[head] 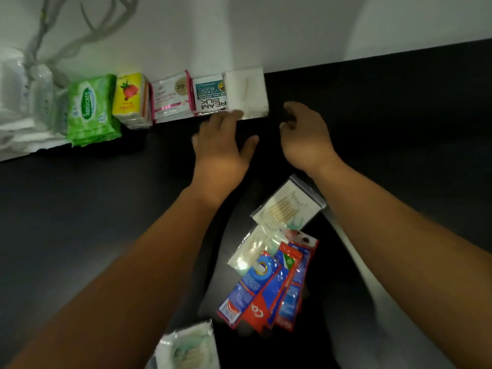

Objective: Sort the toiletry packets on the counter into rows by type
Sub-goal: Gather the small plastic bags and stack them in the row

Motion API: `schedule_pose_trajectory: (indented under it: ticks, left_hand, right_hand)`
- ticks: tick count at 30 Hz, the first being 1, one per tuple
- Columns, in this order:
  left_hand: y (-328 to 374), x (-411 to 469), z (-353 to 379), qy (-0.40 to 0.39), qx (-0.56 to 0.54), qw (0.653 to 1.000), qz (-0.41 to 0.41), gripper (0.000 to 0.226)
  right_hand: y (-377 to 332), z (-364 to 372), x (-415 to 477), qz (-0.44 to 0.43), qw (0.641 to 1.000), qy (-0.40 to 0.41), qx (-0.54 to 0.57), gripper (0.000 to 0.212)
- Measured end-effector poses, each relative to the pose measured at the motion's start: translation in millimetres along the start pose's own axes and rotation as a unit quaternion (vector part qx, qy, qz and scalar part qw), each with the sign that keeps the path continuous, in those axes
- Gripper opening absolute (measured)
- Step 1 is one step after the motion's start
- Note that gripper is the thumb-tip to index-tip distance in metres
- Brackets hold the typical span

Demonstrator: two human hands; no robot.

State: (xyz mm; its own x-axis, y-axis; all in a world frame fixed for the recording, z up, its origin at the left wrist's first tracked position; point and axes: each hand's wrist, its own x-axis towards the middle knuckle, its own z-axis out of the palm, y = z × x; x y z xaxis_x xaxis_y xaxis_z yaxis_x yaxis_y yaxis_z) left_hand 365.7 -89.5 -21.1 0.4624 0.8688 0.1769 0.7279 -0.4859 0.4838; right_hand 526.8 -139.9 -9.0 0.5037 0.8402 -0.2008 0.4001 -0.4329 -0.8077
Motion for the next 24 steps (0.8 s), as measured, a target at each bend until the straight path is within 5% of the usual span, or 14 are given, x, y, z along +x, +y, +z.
schedule_pose_trajectory:
  ticks: [5,10,16,24]
  left_hand:
    - [27.0,-64.7,2.1,-0.066,-0.116,0.991,-0.001,0.022]
    - [19.0,-115.1,5.9,-0.167,-0.081,0.981,-0.06,0.033]
    - [8.9,-147.3,-4.5,-0.201,-0.078,0.97,-0.111,0.051]
    - [5.8,-134.9,-19.6,-0.212,-0.134,0.953,-0.169,0.022]
  right_hand:
    - [29.9,-14.4,-67.8,-0.011,0.996,0.01,-0.087,0.043]
    - [64.2,-13.6,-118.9,0.02,0.987,0.02,-0.16,0.054]
    - [70.3,-1.0,-131.8,0.068,0.983,0.061,-0.159,0.064]
    - [60.3,2.2,-108.0,0.154,0.978,0.035,-0.134,0.051]
